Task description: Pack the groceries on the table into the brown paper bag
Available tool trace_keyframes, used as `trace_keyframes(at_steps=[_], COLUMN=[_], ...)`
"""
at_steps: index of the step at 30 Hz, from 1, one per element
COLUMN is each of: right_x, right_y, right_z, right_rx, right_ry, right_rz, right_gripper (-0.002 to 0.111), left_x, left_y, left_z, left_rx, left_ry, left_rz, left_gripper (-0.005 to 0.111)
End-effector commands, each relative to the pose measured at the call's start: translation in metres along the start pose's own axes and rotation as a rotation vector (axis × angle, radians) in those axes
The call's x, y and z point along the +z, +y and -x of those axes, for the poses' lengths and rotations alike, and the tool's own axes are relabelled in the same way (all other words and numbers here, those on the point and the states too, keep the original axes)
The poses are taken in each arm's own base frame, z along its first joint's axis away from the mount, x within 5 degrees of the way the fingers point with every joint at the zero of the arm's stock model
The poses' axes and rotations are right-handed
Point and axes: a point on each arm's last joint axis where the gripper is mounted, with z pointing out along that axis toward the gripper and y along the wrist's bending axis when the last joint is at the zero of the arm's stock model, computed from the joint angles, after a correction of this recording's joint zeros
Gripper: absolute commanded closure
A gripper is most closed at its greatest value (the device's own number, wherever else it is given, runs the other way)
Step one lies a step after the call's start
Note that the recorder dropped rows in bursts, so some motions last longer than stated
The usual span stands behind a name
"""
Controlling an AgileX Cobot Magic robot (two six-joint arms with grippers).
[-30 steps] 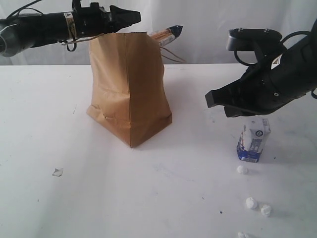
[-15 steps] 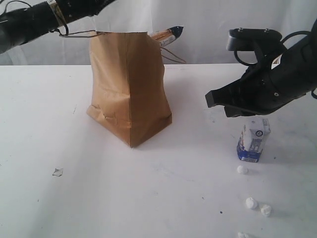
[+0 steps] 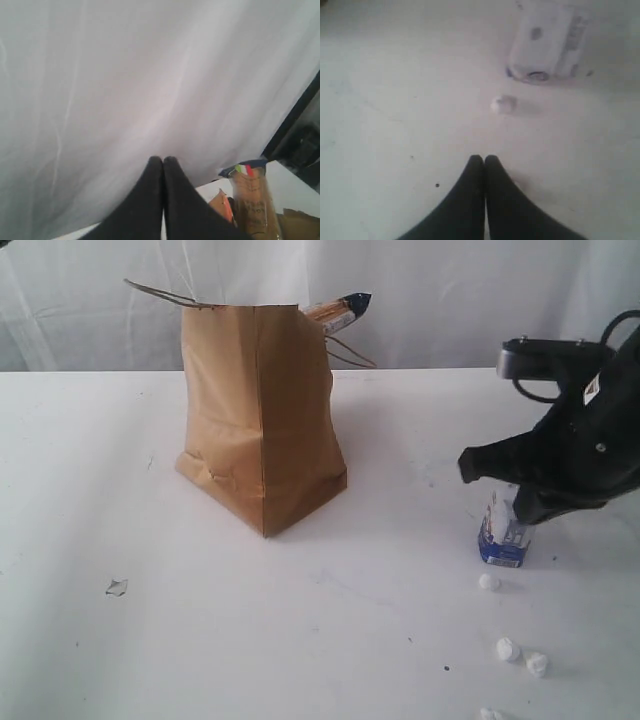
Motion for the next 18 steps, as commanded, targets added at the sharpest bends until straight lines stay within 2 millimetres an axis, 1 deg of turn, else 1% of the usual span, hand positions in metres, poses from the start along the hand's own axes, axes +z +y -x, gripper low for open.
trace_keyframes(at_steps=[1,2,3,4,5,6,7,8,10,12,14,15,16,18], right_x=[-0.007,-0.006,-0.003,0.000,0.002,0.005,0.005,0.005,0.005,0.005,0.005,0.006,0.006,0.007], right_y=[-0.043,-0.045,-0.045,-0.043,-0.041,-0.042,-0.042,-0.042,-0.042,-0.041,-0.040,-0.038,-0.037,-0.034], right_z=[0.022,0.027,0.031,0.033,0.034,0.037,0.040,0.041,0.045,0.047,0.049,0.050,0.051,0.054], right_rx=[0.069,0.036,-0.012,-0.054,-0.076,-0.101,-0.145,-0.173,-0.205,-0.205,-0.194,-0.184,-0.174,-0.145], right_ry=[0.074,0.112,0.157,0.180,0.179,0.162,0.133,0.114,0.083,0.060,0.033,0.022,0.010,-0.011], right_rz=[-0.062,-0.045,-0.030,-0.024,-0.022,-0.022,-0.023,-0.024,-0.026,-0.023,-0.008,0.006,0.022,0.055], right_gripper=[0.108,0.108,0.108,0.108,0.108,0.108,0.106,0.102,0.092,0.079,0.063,0.056,0.050,0.045], left_x=[-0.056,-0.070,-0.090,-0.106,-0.128,-0.148,-0.167,-0.186,-0.209,-0.226,-0.237,-0.242,-0.247,-0.254], left_y=[-0.021,-0.020,-0.022,-0.023,-0.027,-0.035,-0.042,-0.053,-0.069,-0.083,-0.096,-0.102,-0.109,-0.125], left_z=[0.050,0.057,0.066,0.069,0.070,0.070,0.058,0.048,0.027,0.004,-0.024,-0.043,-0.064,-0.106], left_rx=[0.079,0.071,0.067,0.059,0.044,0.039,0.020,0.010,0.006,0.059,0.123,0.115,0.044,-0.144], left_ry=[-0.080,-0.122,-0.186,-0.239,-0.304,-0.361,-0.386,-0.408,-0.403,-0.315,-0.176,-0.113,-0.092,-0.085], left_rz=[0.207,0.314,0.470,0.607,0.798,0.954,1.103,1.228,1.372,1.477,1.517,1.521,1.516,1.465], left_gripper=[0.107,0.107,0.107,0.107,0.107,0.107,0.107,0.107,0.107,0.107,0.107,0.107,0.107,0.107])
